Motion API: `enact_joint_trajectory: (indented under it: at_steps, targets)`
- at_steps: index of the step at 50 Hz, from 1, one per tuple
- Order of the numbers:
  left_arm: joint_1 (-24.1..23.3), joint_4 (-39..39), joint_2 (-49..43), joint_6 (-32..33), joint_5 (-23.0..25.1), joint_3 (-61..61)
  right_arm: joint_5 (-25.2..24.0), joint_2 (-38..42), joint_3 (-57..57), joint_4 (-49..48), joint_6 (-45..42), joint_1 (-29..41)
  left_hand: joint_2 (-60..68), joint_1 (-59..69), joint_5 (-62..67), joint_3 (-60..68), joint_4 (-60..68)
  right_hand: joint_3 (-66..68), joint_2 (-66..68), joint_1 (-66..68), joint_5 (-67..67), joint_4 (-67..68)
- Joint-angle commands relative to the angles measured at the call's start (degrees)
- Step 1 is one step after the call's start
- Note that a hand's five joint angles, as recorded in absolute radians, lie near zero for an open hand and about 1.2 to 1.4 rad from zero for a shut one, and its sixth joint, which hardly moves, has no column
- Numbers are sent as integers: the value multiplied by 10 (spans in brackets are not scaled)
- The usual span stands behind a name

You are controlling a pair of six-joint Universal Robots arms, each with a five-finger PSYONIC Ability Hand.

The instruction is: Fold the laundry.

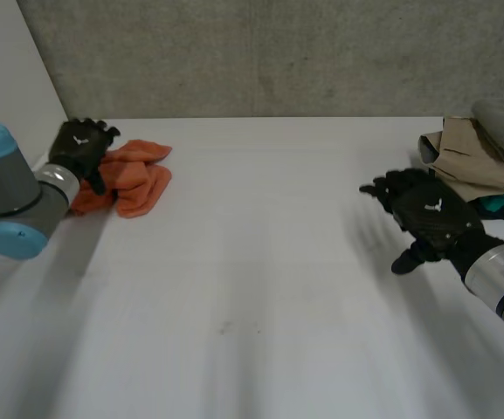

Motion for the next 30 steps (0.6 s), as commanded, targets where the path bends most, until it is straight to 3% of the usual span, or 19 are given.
enact_joint_trajectory:
  at_steps: [1,4,8,11,20,25,30]
  targets:
    - [3,1,-117,5,44,108,9,22,5,15,-43,-3,87,90,86,87,87,-21,-21,-36,-25,-20]
    - [3,1,-145,8,42,138,9,22,10,15,-45,-3,117,120,117,118,117,-21,-21,-36,-25,-20]
    - [3,-1,-172,8,40,176,10,23,12,15,-45,-5,283,286,283,284,283,-21,-21,-36,-25,-20]
    - [-2,-1,-168,5,36,178,9,23,15,15,-44,-6,646,649,645,647,646,-21,-21,-36,-25,-20]
    - [-63,-3,-35,-26,16,60,25,17,13,12,-41,-8,660,663,660,661,660,-21,-21,-36,-25,-20]
    - [-137,-2,112,-111,37,-84,66,9,7,14,-39,-10,660,663,660,661,660,-21,-21,-36,-25,-20]
    - [-218,-3,197,-175,77,-194,96,-6,5,15,-40,-10,660,663,660,661,660,-21,-21,-36,-25,-20]
